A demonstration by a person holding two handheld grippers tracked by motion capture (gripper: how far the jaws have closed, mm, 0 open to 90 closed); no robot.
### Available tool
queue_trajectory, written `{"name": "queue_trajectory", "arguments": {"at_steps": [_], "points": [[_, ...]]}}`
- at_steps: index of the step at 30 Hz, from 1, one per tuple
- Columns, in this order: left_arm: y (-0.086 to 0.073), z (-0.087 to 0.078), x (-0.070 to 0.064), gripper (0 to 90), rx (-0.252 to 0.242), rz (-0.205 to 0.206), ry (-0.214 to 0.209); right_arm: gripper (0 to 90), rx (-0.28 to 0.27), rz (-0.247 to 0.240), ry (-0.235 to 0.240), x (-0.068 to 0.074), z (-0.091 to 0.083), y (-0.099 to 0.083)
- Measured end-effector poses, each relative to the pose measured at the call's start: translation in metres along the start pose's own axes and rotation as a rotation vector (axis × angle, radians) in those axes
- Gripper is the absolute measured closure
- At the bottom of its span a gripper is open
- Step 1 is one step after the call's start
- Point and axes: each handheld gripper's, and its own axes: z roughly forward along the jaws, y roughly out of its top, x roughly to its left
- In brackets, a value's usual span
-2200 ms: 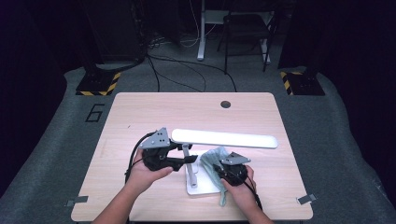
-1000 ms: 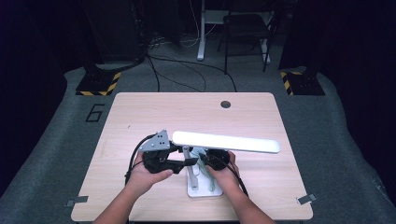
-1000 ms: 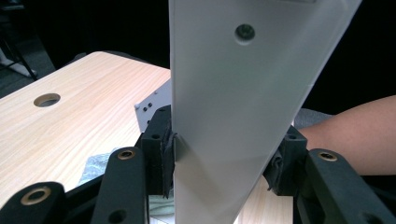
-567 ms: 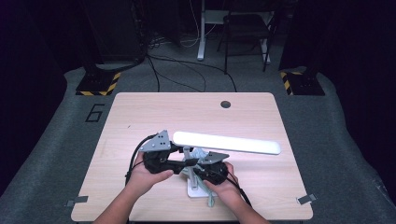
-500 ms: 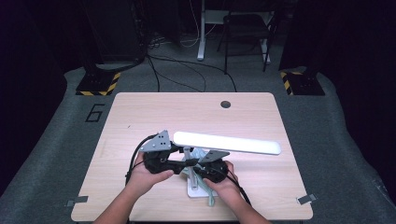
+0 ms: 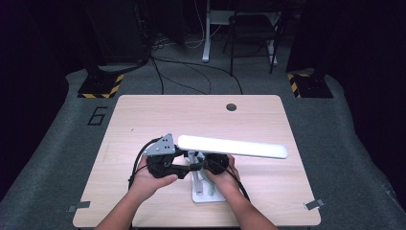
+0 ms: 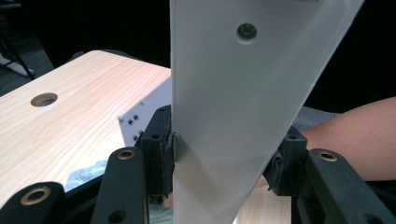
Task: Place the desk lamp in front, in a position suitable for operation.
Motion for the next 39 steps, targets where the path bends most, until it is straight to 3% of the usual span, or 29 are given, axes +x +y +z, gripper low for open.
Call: {"name": "queue_trajectory", "arguments": {"at_steps": [4, 7, 8, 12, 16, 21, 22, 25, 28, 29, 31, 33, 35, 37, 39], "points": [[-0.001, -0.001, 0.000, 52.1, -0.003, -0.003, 0.017, 76.0, 0.032, 0.045, 0.002, -0.013, 0.005, 0.007], [0.000, 0.000, -0.001, 52.3, -0.003, 0.001, 0.027, 75.8, 0.064, 0.046, -0.038, -0.020, 0.006, 0.008], [0.000, 0.000, -0.001, 52.4, -0.001, -0.001, 0.031, 75.8, 0.048, 0.060, -0.040, -0.023, 0.007, 0.007], [0.000, 0.000, 0.000, 52.7, -0.003, 0.000, 0.038, 75.6, 0.070, 0.083, -0.056, -0.034, 0.002, 0.004], [0.000, 0.000, -0.001, 52.8, 0.006, 0.010, 0.043, 75.4, 0.088, 0.069, -0.088, -0.048, -0.005, -0.002], [0.000, 0.000, -0.001, 52.9, 0.004, 0.008, 0.036, 75.2, 0.088, 0.123, -0.157, -0.069, -0.022, -0.019], [0.000, 0.001, 0.000, 52.9, 0.000, 0.007, 0.036, 75.2, 0.110, 0.133, -0.164, -0.071, -0.025, -0.022], [-0.001, 0.002, -0.001, 52.8, -0.009, 0.007, 0.043, 75.2, 0.075, 0.142, -0.174, -0.067, -0.030, -0.031], [-0.001, 0.002, -0.001, 52.8, -0.005, 0.013, 0.042, 75.0, 0.037, 0.095, -0.199, -0.058, -0.039, -0.031], [0.000, 0.003, -0.001, 52.8, -0.004, 0.014, 0.044, 74.8, -0.022, 0.080, -0.176, -0.052, -0.042, -0.029], [-0.001, 0.003, 0.001, 52.8, -0.008, 0.010, 0.033, 74.6, -0.030, 0.077, -0.159, -0.050, -0.042, -0.027], [-0.001, 0.002, 0.001, 52.8, -0.007, 0.011, 0.033, 73.9, -0.035, 0.075, -0.063, -0.040, -0.038, -0.022], [-0.002, 0.002, 0.001, 52.8, -0.013, 0.011, 0.039, 73.3, -0.025, 0.062, -0.013, -0.029, -0.031, -0.018], [-0.002, 0.002, 0.000, 52.8, -0.019, 0.009, 0.042, 73.1, 0.016, 0.023, -0.006, -0.020, -0.022, -0.016], [-0.002, 0.002, -0.001, 52.8, -0.014, 0.010, 0.047, 73.4, 0.009, -0.008, -0.014, -0.020, -0.018, -0.016]]}}
